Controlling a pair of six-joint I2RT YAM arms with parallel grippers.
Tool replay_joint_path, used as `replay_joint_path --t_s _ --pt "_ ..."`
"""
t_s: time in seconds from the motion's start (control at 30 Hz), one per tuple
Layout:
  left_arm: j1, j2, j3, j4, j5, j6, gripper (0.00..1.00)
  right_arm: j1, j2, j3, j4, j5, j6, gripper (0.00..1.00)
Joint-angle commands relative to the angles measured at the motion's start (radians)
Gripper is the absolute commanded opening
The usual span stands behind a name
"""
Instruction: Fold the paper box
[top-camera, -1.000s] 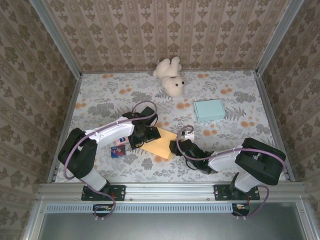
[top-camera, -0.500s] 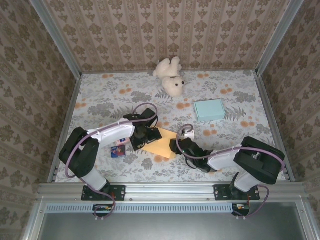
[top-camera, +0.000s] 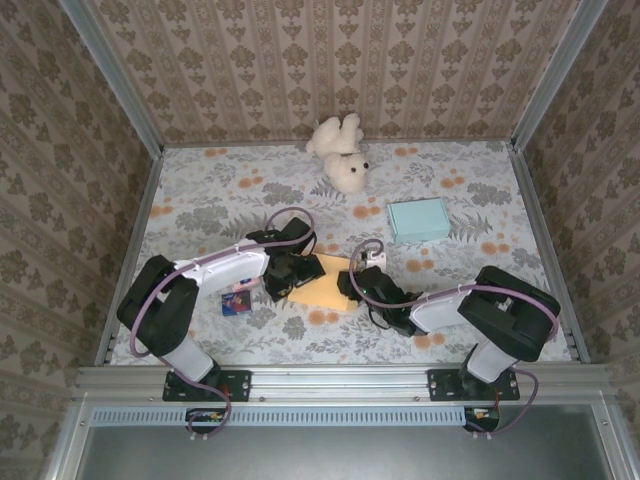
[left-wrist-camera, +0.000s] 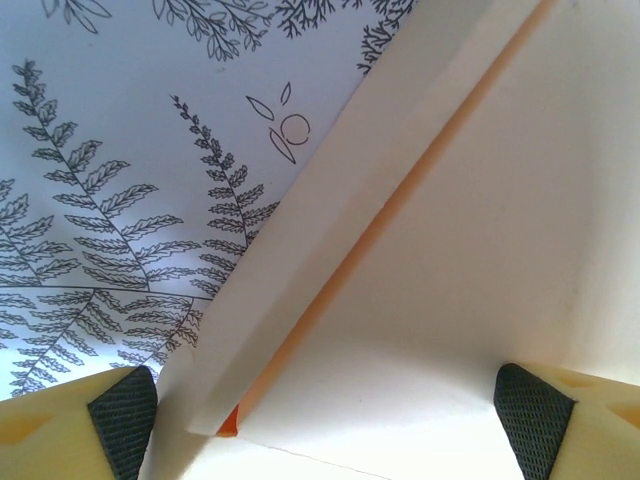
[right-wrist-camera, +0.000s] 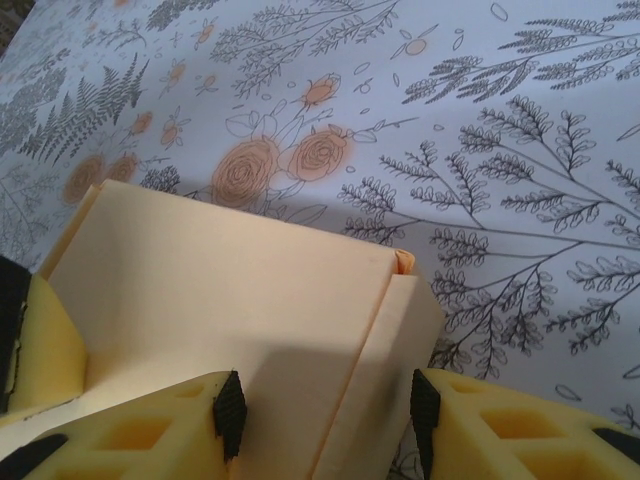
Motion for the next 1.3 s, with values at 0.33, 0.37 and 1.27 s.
replay_joint_path --t_s 0.33,0.37,1.27 --pt "-0.066 -0.013 0.002 -0.038 0.044 -0.07 0.96 -0.013 0.093 0.016 -0.016 -0.058 0.005 0.5" --pt "-0.072 -0.01 0.006 -0.038 0.042 -0.076 0.96 -0.014 0.097 0.013 -0.007 -0.059 0.011 0.5" --pt "-0.05 0.066 -0.011 0.0 0.041 -0.165 0.95 0.088 -0.001 -0.027 -0.028 0.014 0.026 0.5"
